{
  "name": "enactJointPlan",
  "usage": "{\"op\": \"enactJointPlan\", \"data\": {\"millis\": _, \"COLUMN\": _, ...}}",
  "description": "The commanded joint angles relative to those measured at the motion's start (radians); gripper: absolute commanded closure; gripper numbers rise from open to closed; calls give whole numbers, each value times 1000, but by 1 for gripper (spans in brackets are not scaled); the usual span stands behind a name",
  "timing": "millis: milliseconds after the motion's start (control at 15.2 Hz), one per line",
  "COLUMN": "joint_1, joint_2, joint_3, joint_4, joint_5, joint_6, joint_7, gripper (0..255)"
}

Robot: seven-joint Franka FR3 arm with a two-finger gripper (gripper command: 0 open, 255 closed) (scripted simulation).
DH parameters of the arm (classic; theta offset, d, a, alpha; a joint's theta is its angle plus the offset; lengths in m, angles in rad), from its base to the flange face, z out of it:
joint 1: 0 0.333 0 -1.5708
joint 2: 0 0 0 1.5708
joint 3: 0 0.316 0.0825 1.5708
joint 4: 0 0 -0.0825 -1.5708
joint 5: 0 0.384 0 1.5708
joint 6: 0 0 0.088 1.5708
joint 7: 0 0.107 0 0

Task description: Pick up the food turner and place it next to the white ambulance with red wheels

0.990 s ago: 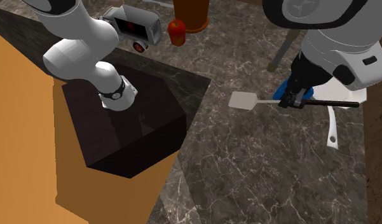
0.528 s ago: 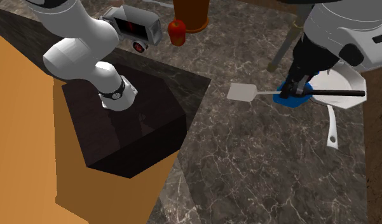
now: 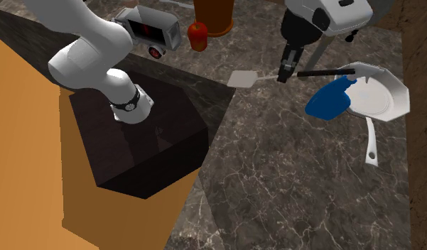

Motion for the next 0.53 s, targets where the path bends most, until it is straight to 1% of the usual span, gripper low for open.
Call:
{"op": "enactJointPlan", "data": {"millis": 0, "joint_1": 9, "joint_2": -73, "joint_3": 4, "joint_4": -73, "joint_5": 30, "joint_6": 5, "joint_7": 5, "gripper": 255}}
{"op": "enactJointPlan", "data": {"millis": 462, "joint_1": 67, "joint_2": -317, "joint_3": 19, "joint_4": -289, "joint_5": 128, "joint_6": -6, "joint_7": 35, "gripper": 255}}
